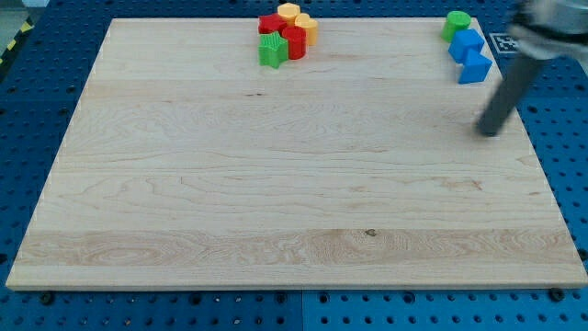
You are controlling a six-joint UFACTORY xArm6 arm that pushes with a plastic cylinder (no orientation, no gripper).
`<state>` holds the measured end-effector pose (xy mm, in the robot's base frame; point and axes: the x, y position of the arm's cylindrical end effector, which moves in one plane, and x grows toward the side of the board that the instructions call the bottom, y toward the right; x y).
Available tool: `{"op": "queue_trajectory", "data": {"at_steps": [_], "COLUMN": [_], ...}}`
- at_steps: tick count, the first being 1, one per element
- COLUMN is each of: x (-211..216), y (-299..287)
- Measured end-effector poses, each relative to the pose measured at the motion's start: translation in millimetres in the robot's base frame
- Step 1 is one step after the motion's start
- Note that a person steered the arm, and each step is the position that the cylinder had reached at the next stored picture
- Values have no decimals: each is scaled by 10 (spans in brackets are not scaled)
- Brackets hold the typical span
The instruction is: Nudge the group of blocks down a bit
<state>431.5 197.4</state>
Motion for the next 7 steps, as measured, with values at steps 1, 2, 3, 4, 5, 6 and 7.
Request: {"op": "queue_trajectory", "data": {"at_steps": [1,2,3,4,5,6,7], "x": [-533,-1266,-1923,-2373,-2395,-2385,-2379], "y": [-912,-1182,-1195,-1374,-1523,-1913,-2132]}}
